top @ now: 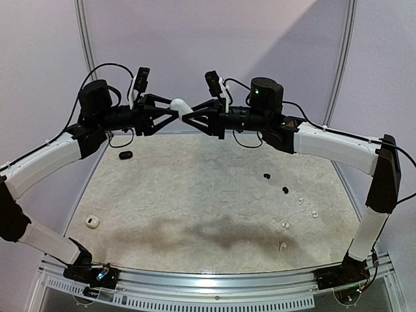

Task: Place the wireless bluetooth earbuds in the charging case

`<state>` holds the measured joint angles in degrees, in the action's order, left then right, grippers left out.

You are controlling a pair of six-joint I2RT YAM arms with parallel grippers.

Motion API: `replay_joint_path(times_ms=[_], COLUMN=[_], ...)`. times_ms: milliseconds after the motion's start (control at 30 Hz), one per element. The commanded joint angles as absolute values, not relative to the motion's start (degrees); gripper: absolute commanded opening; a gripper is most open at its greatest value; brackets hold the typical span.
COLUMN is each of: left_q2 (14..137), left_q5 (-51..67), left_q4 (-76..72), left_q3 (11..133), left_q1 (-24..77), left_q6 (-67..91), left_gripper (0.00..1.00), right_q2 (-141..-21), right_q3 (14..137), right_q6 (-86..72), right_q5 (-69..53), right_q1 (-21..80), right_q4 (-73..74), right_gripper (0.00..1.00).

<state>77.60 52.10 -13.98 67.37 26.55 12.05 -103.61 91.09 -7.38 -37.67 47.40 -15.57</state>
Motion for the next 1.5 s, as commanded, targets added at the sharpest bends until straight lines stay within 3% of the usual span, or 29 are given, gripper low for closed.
replay_joint_path(times_ms=[0,133,200,300,833,1167,1333,1467], left_q2=[76.5,76.6,76.7,77.0,78.3,79.6,80.2,80.4], left_q5=[53.5,52.6,52.4,53.0,55.1,55.1,55.7,56.6], left_q4=[9.0,23.1,24.0,23.8,15.6,12.8,13.2,13.2], left_q3=[70.8,72.8,73.2,73.6,72.2,72.2,71.6,71.5], left_q1=[25.0,25.0,25.1,25.7,29.1,30.7,30.8,30.9], left_q6=[-11.5,-32.3,-34.3,-34.5,-29.3,-28.6,-29.1,-29.3], left_gripper=[0.70,0.65,0.54,0.47,0.42,0.26,0.25,0.41], right_q2=[-99.9,-99.4,-99.7,-100.1,-101.1,-101.4,-101.5,-101.6], right_q3=[96.3,102.1,104.2,106.1,108.2,108.0,108.0,107.9], right_q6=[7.6,22.2,29.4,33.0,36.6,36.0,35.5,35.3], right_q5=[-29.8,-23.4,-21.3,-19.0,-18.1,-18.8,-19.6,-19.8], right_q1=[47.7,49.8,50.7,51.4,53.5,53.6,53.7,53.7], right_q4=[6.0,23.2,28.0,31.4,31.7,30.7,29.6,29.4], right_gripper=[0.00,0.00,0.00,0.00,0.00,0.00,0.00,0.00])
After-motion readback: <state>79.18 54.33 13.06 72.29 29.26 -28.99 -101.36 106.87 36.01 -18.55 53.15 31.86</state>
